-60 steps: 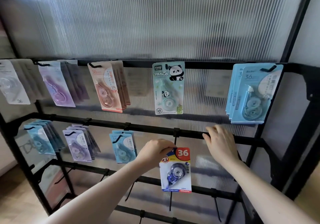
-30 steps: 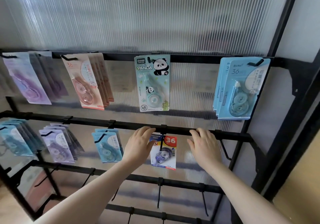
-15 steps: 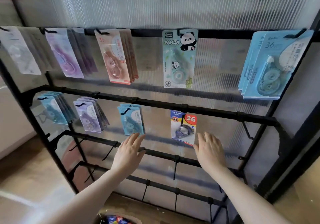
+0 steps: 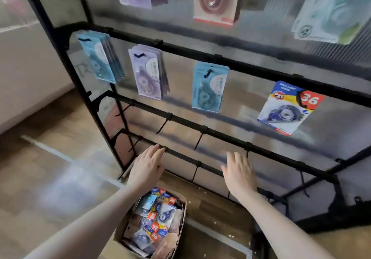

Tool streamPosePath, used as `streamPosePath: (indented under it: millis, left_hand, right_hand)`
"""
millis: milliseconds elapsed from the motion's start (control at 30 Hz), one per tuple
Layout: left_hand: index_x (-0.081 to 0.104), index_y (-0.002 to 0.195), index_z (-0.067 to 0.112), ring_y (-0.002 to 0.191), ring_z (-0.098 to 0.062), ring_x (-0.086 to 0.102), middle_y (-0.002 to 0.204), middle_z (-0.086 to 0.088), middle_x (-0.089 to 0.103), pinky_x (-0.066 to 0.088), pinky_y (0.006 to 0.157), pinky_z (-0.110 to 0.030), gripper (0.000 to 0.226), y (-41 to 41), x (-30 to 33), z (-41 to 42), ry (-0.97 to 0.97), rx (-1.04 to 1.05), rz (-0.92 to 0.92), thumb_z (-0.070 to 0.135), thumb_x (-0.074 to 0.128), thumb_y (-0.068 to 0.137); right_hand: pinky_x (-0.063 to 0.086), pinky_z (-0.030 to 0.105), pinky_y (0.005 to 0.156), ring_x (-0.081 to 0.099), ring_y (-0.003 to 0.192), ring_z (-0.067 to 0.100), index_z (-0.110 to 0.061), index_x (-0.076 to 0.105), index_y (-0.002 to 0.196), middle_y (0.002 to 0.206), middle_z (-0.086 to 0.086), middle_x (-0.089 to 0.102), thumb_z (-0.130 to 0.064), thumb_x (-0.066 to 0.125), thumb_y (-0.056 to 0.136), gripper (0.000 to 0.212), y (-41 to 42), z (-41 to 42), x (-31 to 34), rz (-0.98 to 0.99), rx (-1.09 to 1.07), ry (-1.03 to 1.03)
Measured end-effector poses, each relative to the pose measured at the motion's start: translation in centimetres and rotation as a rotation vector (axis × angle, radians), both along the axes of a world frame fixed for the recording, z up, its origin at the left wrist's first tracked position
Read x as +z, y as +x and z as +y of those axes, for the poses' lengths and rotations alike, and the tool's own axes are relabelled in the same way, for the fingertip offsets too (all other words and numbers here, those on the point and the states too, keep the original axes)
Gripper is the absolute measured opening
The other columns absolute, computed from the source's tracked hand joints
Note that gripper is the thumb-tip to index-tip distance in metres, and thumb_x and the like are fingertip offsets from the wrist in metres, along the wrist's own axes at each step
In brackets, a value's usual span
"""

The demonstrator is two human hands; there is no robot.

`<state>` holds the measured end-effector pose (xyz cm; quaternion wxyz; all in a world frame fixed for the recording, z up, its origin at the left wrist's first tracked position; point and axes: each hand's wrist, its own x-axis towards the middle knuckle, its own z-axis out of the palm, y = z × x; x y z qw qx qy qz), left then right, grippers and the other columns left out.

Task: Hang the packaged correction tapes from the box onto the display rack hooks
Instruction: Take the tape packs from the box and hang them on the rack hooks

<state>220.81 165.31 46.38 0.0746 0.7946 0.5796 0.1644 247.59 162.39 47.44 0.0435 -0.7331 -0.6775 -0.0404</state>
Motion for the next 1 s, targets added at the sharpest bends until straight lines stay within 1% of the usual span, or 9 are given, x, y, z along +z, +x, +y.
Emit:
streamPosePath:
  millis: [67,167,233,367,567,733,833,933,1000]
  left_hand:
    - [0.056,0.122,0.010,0.117,-0.034,0.054,0.127,-0.015,0.057,0.045,0.094,-0.047,0.049,-2.5,-1.7,0.2,-0.025,0.017,-0.025,0.022,0.065,0.075]
    - [0.048,0.133,0.009,0.132,-0.030,0.039,0.141,-0.014,0.044,0.032,0.108,-0.042,0.051,-6.2,-4.7,0.4,-0.088,0.058,-0.037,0.018,0.063,0.084]
    - [0.044,0.137,0.011,0.135,-0.027,0.034,0.145,-0.011,0.039,0.027,0.111,-0.039,0.053,-8.9,-6.9,0.9,-0.113,0.070,-0.023,0.020,0.060,0.088]
    - [0.047,0.134,0.009,0.129,-0.032,0.041,0.140,-0.013,0.044,0.035,0.104,-0.044,0.052,-13.9,-11.2,1.5,-0.196,0.100,0.003,0.023,0.063,0.086]
    - [0.052,0.129,0.007,0.122,-0.035,0.048,0.133,-0.016,0.051,0.041,0.099,-0.047,0.053,-19.4,-17.8,0.3,-0.295,0.097,0.048,0.019,0.069,0.080]
    - [0.055,0.124,0.007,0.119,-0.034,0.052,0.129,-0.016,0.054,0.044,0.095,-0.045,0.049,-20.3,-24.7,-1.3,-0.368,0.134,0.024,0.035,0.047,0.085]
    - [0.052,0.128,0.007,0.124,-0.032,0.047,0.133,-0.015,0.050,0.040,0.099,-0.042,0.046,-19.8,-29.7,-3.0,-0.472,0.157,-0.001,0.026,0.057,0.087]
    - [0.057,0.120,0.008,0.111,-0.031,0.056,0.122,-0.015,0.059,0.049,0.087,-0.040,0.046,-18.9,-34.3,-4.9,-0.526,0.095,-0.025,0.016,0.068,0.076]
    - [0.057,0.114,0.010,0.102,-0.028,0.059,0.112,-0.014,0.063,0.053,0.077,-0.036,0.052,-18.2,-36.6,-5.6,-0.553,0.061,-0.033,0.011,0.072,0.064]
  right_hand:
    - [0.050,0.040,0.085,0.059,0.106,0.033,-0.005,0.055,0.123,0.116,0.017,0.061,-0.028,0.065,0.084,0.047,-2.9,0.5,-1.9,0.003,0.024,-0.029]
    - [0.044,0.038,0.095,0.052,0.116,0.030,-0.007,0.046,0.133,0.127,0.015,0.054,-0.030,0.054,0.092,0.047,-7.6,0.9,-5.1,0.038,0.043,-0.120]
    - [0.042,0.038,0.095,0.050,0.116,0.029,-0.008,0.043,0.134,0.127,0.014,0.052,-0.031,0.051,0.094,0.047,-10.4,1.4,-7.3,0.045,0.059,-0.143]
    - [0.037,0.035,0.100,0.044,0.123,0.025,-0.012,0.036,0.138,0.134,0.011,0.046,-0.033,0.041,0.097,0.046,-15.3,2.0,-11.7,0.070,0.064,-0.254]
    - [0.037,0.031,0.099,0.043,0.123,0.022,-0.015,0.034,0.139,0.134,0.008,0.046,-0.036,0.041,0.097,0.048,-20.2,1.7,-17.7,0.108,0.092,-0.373]
    - [0.034,0.031,0.103,0.037,0.131,0.019,-0.019,0.028,0.143,0.141,0.003,0.040,-0.038,0.039,0.097,0.050,-20.5,0.9,-24.9,0.124,0.083,-0.479]
    - [0.035,0.031,0.101,0.040,0.127,0.019,-0.017,0.030,0.143,0.139,0.004,0.042,-0.037,0.039,0.097,0.051,-19.8,-0.1,-29.4,0.130,0.093,-0.542]
    - [0.036,0.034,0.100,0.042,0.125,0.022,-0.016,0.032,0.142,0.135,0.006,0.045,-0.036,0.043,0.096,0.051,-19.0,-1.7,-33.7,0.106,0.094,-0.632]
    - [0.040,0.038,0.094,0.049,0.117,0.027,-0.011,0.042,0.136,0.126,0.011,0.052,-0.033,0.049,0.093,0.048,-18.5,-2.4,-36.1,0.075,0.094,-0.673]
